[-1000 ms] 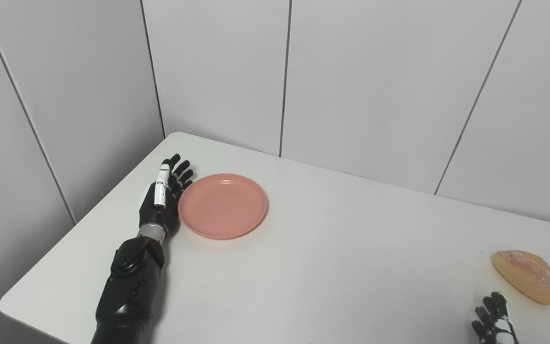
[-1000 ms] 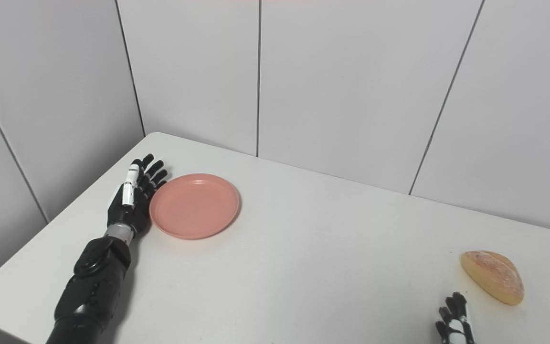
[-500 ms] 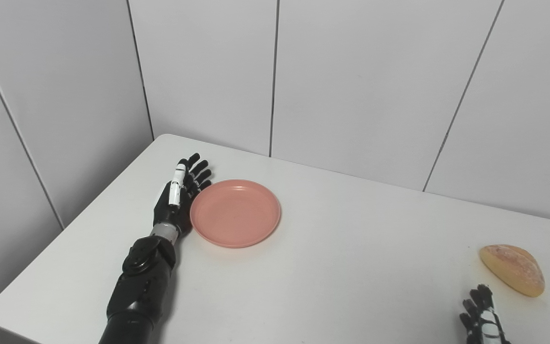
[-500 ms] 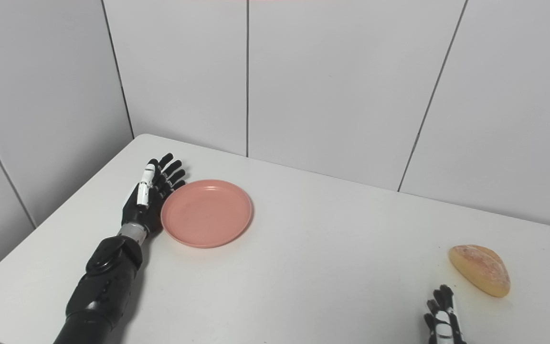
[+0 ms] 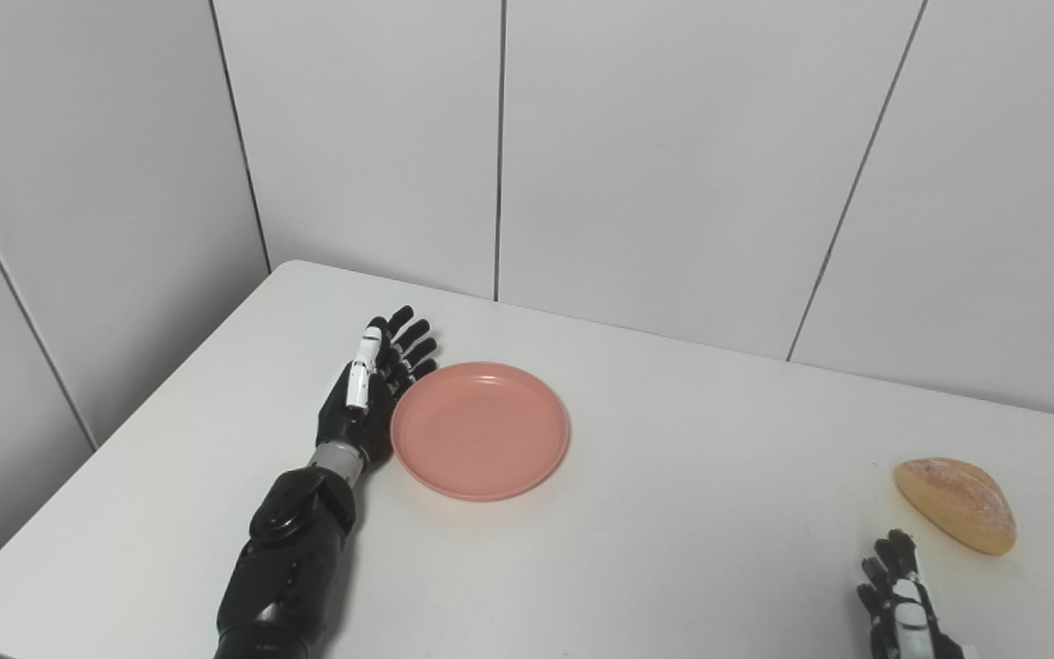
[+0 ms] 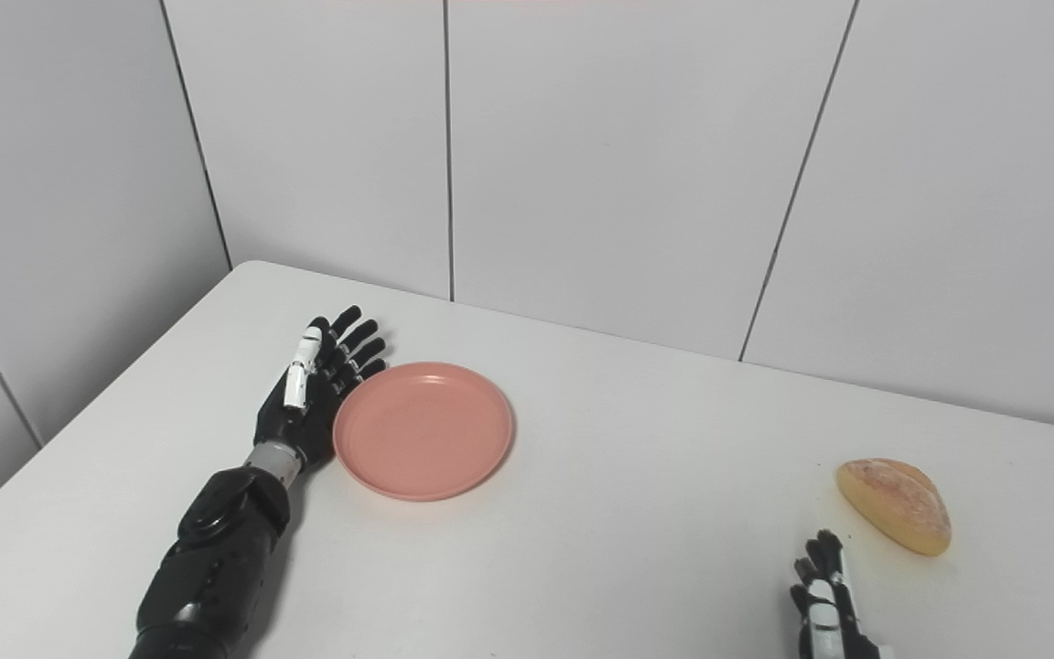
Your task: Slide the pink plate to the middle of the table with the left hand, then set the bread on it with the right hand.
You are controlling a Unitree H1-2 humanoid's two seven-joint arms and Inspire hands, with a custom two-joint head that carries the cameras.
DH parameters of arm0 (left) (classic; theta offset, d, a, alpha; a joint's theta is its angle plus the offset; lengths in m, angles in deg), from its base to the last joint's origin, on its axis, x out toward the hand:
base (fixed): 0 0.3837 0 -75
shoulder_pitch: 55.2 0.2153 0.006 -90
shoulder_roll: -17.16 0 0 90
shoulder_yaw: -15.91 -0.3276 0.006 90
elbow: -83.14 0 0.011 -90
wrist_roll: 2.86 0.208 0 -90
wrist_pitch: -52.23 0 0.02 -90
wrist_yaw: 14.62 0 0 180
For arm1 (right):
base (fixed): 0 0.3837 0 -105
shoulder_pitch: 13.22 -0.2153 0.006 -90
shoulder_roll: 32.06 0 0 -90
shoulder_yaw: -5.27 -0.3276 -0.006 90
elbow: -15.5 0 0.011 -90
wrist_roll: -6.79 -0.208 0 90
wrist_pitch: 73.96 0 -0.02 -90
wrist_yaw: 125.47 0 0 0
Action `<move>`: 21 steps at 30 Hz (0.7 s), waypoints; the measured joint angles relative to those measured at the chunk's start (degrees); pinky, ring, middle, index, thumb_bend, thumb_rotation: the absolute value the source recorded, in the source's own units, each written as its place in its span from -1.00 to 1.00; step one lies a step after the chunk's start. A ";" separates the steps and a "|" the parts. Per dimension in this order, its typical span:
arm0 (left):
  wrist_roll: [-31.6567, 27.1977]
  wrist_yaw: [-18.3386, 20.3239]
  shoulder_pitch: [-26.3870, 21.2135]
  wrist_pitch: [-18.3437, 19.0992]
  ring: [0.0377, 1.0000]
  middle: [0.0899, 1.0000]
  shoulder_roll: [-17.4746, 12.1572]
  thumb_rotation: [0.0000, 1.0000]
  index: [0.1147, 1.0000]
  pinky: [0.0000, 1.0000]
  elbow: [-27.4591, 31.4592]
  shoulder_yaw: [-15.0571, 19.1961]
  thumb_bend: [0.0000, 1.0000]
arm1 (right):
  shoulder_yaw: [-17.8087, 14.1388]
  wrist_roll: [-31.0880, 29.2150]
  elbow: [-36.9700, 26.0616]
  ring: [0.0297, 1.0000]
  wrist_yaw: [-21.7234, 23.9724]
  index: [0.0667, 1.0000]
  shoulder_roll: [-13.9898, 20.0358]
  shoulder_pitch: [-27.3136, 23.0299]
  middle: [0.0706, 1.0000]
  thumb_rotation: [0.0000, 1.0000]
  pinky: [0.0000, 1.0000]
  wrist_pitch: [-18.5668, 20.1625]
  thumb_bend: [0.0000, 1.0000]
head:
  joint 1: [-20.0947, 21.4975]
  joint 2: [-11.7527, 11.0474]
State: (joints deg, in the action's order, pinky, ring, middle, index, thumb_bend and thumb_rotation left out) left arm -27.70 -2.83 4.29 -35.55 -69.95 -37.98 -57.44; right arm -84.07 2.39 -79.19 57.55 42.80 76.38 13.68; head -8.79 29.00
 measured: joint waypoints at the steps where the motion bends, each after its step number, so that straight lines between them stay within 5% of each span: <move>1: -0.02 0.07 0.20 0.34 0.85 0.86 0.23 1.00 0.82 0.90 0.48 -0.18 -0.26 | 0.00 0.03 0.04 0.98 -0.07 1.00 -0.05 0.00 0.99 1.00 1.00 -0.08 -0.47 | 0.18 0.09; 21: 0.02 -0.44 4.91 5.38 0.82 0.82 7.94 1.00 0.79 0.87 11.03 -6.71 -0.24 | 0.33 -0.77 -0.02 0.99 -0.79 1.00 -1.57 -0.03 1.00 1.00 1.00 -0.16 -0.38 | 4.22 3.78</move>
State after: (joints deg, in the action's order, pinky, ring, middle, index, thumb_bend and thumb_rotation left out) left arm -27.68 -3.27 9.20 -30.17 -62.00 -26.95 -64.16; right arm -83.75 1.62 -79.21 56.76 41.23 76.36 13.52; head -4.57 32.78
